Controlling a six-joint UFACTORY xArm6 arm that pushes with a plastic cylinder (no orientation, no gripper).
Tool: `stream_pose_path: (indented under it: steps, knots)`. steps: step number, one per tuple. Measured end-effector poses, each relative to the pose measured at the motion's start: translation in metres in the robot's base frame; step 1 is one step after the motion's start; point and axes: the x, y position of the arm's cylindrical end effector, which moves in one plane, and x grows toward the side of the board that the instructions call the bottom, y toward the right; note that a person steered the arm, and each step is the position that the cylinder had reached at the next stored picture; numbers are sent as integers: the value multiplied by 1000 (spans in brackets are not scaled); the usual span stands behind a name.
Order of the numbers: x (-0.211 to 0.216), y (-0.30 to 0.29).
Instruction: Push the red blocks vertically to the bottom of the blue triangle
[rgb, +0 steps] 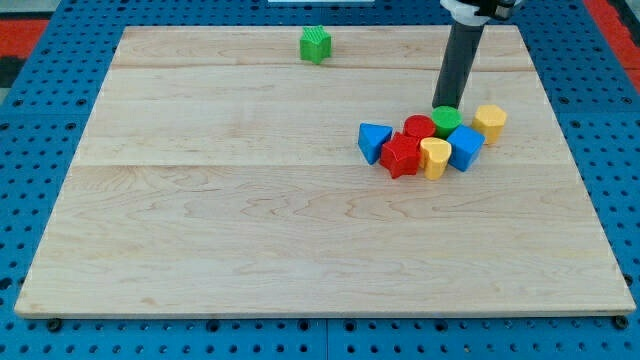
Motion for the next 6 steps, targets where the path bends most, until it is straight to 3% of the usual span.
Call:
stream_pose_path:
  steps: [3,6]
  knots:
    - [-20,-25]
    - [52,-52]
